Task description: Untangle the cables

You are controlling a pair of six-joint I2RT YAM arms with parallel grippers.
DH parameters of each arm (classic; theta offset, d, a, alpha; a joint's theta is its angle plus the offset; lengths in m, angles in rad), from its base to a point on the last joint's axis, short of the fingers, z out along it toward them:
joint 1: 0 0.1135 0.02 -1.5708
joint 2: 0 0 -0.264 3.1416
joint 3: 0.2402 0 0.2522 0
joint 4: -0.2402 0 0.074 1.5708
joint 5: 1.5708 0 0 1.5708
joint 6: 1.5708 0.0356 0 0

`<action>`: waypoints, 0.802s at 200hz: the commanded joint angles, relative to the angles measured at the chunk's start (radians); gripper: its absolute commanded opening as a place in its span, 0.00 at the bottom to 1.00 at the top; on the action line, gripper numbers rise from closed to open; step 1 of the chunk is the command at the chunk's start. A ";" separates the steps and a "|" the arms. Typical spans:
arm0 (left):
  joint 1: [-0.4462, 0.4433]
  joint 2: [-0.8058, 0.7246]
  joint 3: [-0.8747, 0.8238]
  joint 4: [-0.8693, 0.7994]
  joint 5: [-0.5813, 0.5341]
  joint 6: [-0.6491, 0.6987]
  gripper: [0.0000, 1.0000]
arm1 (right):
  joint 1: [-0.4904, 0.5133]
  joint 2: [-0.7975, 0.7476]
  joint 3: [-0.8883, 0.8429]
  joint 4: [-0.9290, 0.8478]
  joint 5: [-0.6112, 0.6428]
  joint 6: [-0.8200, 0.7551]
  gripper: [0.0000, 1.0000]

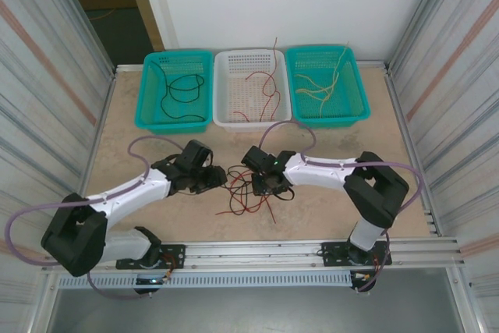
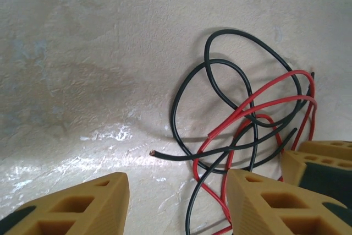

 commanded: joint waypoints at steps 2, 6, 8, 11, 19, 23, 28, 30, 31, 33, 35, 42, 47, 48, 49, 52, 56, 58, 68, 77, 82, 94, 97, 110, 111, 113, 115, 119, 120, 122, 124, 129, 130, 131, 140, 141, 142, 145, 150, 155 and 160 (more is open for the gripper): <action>0.007 -0.059 -0.020 -0.019 0.005 -0.002 0.51 | -0.005 0.026 0.034 -0.028 0.051 0.027 0.31; 0.007 -0.063 -0.022 -0.017 0.005 -0.002 0.51 | -0.007 0.029 0.035 -0.028 0.053 0.028 0.29; 0.007 -0.065 -0.022 -0.017 0.004 -0.002 0.51 | -0.008 0.030 0.035 -0.028 0.053 0.027 0.29; 0.009 -0.068 -0.023 -0.017 0.004 -0.002 0.51 | -0.010 0.031 0.035 -0.027 0.053 0.025 0.27; 0.010 -0.072 -0.023 -0.020 0.006 0.001 0.51 | -0.016 0.036 0.036 -0.027 0.050 0.025 0.20; 0.010 -0.075 -0.023 -0.021 0.009 0.003 0.51 | -0.021 0.037 0.038 -0.026 0.048 0.024 0.18; 0.010 -0.076 -0.021 -0.020 0.014 0.006 0.50 | -0.020 0.036 0.040 -0.026 0.048 0.021 0.15; 0.010 -0.077 -0.021 -0.019 0.016 0.007 0.50 | -0.020 0.035 0.040 -0.026 0.049 0.020 0.14; 0.010 -0.078 -0.021 -0.019 0.017 0.007 0.50 | -0.020 0.035 0.040 -0.026 0.049 0.020 0.14; 0.010 -0.078 -0.022 -0.016 0.019 0.007 0.50 | -0.020 0.032 0.041 -0.026 0.050 0.018 0.13; 0.010 -0.079 -0.022 -0.014 0.022 0.009 0.50 | -0.020 0.031 0.041 -0.026 0.052 0.016 0.13; 0.010 -0.082 -0.028 -0.001 0.029 0.009 0.50 | -0.019 0.022 0.043 -0.026 0.059 0.009 0.10; 0.010 -0.083 -0.032 0.008 0.034 0.008 0.51 | -0.018 0.014 0.044 -0.028 0.067 0.004 0.08; 0.011 -0.083 -0.032 0.010 0.034 0.007 0.51 | -0.018 0.012 0.044 -0.029 0.069 0.004 0.08; 0.010 -0.084 -0.033 0.011 0.034 0.007 0.51 | -0.017 0.010 0.045 -0.029 0.072 0.003 0.08; 0.010 -0.084 -0.033 0.014 0.036 0.006 0.51 | -0.017 0.003 0.046 -0.031 0.078 0.002 0.07; 0.011 -0.084 -0.033 0.017 0.039 0.005 0.51 | -0.017 -0.009 0.046 -0.035 0.089 0.001 0.06; 0.010 -0.084 -0.033 0.018 0.041 0.004 0.51 | -0.017 -0.017 0.046 -0.036 0.094 0.001 0.05; 0.010 -0.083 -0.033 0.034 0.057 0.003 0.52 | -0.017 -0.055 0.043 -0.032 0.114 -0.004 0.03; 0.010 -0.082 -0.036 0.061 0.076 0.004 0.53 | -0.016 -0.097 0.036 -0.015 0.124 -0.016 0.02; 0.010 -0.081 -0.038 0.078 0.087 0.004 0.53 | -0.014 -0.123 0.031 -0.002 0.128 -0.026 0.01; 0.011 -0.080 -0.031 0.109 0.109 0.011 0.54 | -0.007 -0.177 0.019 0.030 0.135 -0.056 0.00; 0.010 -0.080 -0.028 0.114 0.114 0.014 0.54 | -0.004 -0.189 0.017 0.036 0.137 -0.065 0.00; 0.011 -0.084 -0.010 0.136 0.129 0.032 0.54 | 0.006 -0.235 0.010 0.059 0.139 -0.103 0.00; 0.010 -0.084 -0.009 0.137 0.131 0.034 0.54 | 0.008 -0.240 0.009 0.062 0.140 -0.106 0.00; 0.010 -0.085 -0.007 0.142 0.132 0.037 0.54 | 0.010 -0.249 0.007 0.067 0.139 -0.112 0.00; 0.011 -0.086 -0.004 0.148 0.134 0.041 0.54 | 0.012 -0.256 0.005 0.070 0.140 -0.120 0.00; 0.010 -0.089 0.002 0.155 0.135 0.048 0.54 | 0.017 -0.273 0.002 0.078 0.139 -0.132 0.00; 0.010 -0.090 0.004 0.157 0.135 0.050 0.54 | 0.017 -0.276 0.001 0.079 0.140 -0.135 0.00; 0.010 -0.092 0.008 0.160 0.135 0.053 0.54 | 0.019 -0.283 0.000 0.083 0.141 -0.140 0.00; 0.010 -0.093 0.011 0.162 0.136 0.058 0.54 | 0.020 -0.290 -0.001 0.086 0.140 -0.145 0.00; 0.010 -0.099 0.022 0.167 0.137 0.068 0.55 | 0.022 -0.306 -0.001 0.089 0.143 -0.155 0.00; 0.010 -0.100 0.025 0.167 0.137 0.071 0.55 | 0.022 -0.310 -0.001 0.090 0.143 -0.157 0.00; 0.010 -0.101 0.028 0.167 0.138 0.073 0.55 | 0.022 -0.314 -0.001 0.090 0.143 -0.159 0.00; 0.010 -0.111 0.052 0.168 0.141 0.097 0.56 | 0.022 -0.338 0.001 0.089 0.145 -0.172 0.01; 0.010 -0.112 0.055 0.169 0.142 0.100 0.57 | 0.022 -0.340 0.001 0.089 0.145 -0.173 0.00; 0.010 -0.113 0.057 0.169 0.143 0.103 0.57 | 0.023 -0.343 0.001 0.089 0.145 -0.174 0.01; 0.010 -0.116 0.065 0.169 0.145 0.111 0.57 | 0.023 -0.349 0.003 0.088 0.146 -0.179 0.01; 0.010 -0.125 0.076 0.171 0.148 0.128 0.58 | 0.022 -0.362 0.006 0.088 0.145 -0.186 0.01; 0.010 -0.132 0.087 0.174 0.153 0.145 0.59 | 0.021 -0.371 0.009 0.089 0.144 -0.196 0.01; 0.010 -0.141 0.096 0.178 0.156 0.159 0.61 | 0.023 -0.381 0.011 0.090 0.142 -0.203 0.01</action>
